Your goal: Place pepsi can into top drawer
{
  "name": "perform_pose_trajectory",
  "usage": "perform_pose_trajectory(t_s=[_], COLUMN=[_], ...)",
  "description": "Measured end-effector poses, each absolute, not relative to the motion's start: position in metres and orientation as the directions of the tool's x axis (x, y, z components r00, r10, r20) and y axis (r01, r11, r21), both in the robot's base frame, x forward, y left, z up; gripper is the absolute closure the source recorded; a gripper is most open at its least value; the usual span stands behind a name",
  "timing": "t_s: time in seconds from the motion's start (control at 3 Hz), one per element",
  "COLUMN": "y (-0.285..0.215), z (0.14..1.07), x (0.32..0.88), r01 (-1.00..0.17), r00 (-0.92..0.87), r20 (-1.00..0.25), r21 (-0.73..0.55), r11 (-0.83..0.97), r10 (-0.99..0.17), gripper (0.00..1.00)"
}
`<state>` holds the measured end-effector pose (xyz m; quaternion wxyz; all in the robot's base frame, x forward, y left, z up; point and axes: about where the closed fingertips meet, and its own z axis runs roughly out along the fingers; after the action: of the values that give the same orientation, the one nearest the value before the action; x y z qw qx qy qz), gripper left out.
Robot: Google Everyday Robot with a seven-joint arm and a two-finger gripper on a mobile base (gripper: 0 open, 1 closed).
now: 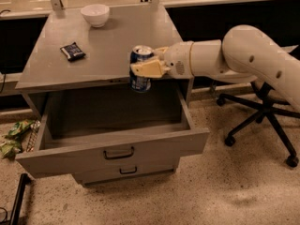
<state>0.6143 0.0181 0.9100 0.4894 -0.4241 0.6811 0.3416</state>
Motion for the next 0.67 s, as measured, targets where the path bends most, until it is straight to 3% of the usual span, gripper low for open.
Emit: perform_pose_trajectory(t_s=[0.67], y=[0.041], z=[0.834], x=[0.551], r01=[-0.864], r00=[-0.228], r20=[-0.931], r21=[0.059], r11=[0.5], r10=[-0.284], gripper=[1.0])
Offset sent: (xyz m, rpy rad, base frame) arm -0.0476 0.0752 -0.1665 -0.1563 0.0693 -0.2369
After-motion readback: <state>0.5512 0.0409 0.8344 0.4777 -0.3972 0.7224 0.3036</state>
